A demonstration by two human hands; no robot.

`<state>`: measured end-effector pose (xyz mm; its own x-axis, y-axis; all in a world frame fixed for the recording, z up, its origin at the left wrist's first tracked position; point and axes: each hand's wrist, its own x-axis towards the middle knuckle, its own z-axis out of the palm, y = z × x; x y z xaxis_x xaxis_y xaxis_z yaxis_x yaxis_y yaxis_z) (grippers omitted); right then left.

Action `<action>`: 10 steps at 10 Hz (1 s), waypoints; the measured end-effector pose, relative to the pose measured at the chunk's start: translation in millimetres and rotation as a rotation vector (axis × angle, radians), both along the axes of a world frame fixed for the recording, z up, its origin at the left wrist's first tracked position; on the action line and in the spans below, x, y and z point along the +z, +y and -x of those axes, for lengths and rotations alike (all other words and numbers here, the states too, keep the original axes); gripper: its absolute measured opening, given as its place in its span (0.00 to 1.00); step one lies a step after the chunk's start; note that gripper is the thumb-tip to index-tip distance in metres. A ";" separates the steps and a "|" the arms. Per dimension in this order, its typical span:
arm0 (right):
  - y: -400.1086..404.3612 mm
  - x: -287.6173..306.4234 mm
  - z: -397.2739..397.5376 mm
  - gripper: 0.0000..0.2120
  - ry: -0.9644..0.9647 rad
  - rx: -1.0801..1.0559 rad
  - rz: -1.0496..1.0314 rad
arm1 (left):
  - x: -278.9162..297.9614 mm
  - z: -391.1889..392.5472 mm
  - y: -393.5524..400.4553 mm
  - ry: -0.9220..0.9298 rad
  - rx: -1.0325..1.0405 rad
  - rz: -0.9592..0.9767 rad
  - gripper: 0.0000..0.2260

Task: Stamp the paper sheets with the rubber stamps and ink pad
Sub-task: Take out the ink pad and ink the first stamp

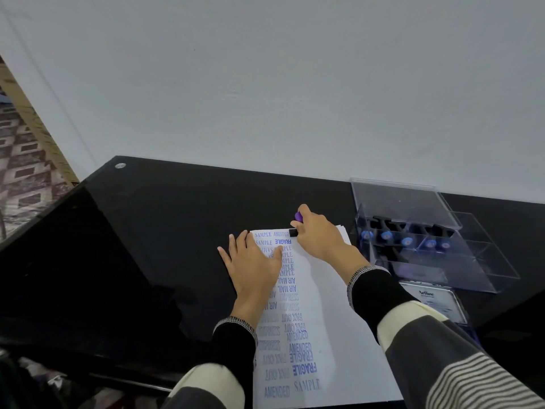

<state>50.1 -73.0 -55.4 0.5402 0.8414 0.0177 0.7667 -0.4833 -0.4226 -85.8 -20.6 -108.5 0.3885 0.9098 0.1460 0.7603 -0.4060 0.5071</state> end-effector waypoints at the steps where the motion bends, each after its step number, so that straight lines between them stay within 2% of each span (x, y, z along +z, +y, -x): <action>1: -4.3 -5.4 4.6 0.07 -0.019 -0.009 -0.040 | -1.1 0.6 0.2 0.002 0.002 -0.007 0.35; 5: 6.7 3.2 -4.7 0.13 0.100 0.021 0.016 | -0.2 0.4 0.3 0.027 -0.004 0.001 0.35; 10: 8.9 4.8 -7.5 0.10 0.144 0.065 0.032 | -1.0 0.7 -0.2 0.007 -0.005 -0.008 0.35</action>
<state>57.6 -64.1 -50.5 0.4793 0.8737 -0.0833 0.7293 -0.4493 -0.5160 -86.5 -20.9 -109.5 0.3939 0.9068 0.1504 0.7618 -0.4136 0.4987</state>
